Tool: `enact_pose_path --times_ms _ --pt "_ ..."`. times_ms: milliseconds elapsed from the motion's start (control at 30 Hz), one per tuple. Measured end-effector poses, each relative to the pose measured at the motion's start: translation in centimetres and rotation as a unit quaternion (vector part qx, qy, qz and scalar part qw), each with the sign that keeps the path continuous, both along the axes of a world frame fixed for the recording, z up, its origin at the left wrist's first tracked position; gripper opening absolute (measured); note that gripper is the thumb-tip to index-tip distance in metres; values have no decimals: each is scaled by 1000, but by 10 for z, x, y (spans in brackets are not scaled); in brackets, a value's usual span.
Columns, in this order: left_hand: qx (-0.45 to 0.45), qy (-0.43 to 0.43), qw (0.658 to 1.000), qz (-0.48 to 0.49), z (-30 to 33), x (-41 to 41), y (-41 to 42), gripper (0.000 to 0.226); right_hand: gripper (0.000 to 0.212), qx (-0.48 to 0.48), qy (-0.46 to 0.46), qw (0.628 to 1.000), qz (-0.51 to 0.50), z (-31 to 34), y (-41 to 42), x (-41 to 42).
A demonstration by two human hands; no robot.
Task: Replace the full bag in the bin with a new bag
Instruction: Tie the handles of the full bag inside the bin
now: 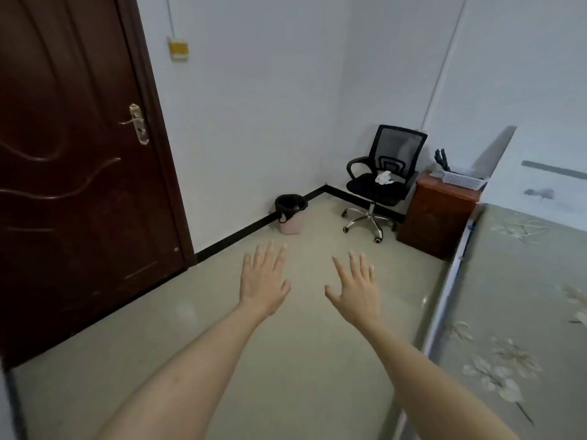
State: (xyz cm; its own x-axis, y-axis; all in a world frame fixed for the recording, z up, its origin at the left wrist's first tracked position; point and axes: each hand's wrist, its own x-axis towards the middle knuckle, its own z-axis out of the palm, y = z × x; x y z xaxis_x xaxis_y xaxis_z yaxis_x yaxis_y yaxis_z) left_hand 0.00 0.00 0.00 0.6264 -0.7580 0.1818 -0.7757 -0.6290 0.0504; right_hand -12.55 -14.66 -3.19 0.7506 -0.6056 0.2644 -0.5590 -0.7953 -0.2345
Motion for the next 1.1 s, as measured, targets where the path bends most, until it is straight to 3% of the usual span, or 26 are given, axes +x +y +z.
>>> enact_pose_path --times_ms 233,633,1100 --pt "3 -22 1000 -10 -14 102 -71 68 66 -60 -2 998 -3 1 -71 102" --pt "52 2 997 -58 -38 259 -222 70 65 -5 49 998 -48 -21 -203 239" --pt "68 52 996 -12 -78 429 -481 69 61 25 103 994 2 -58 -491 414"
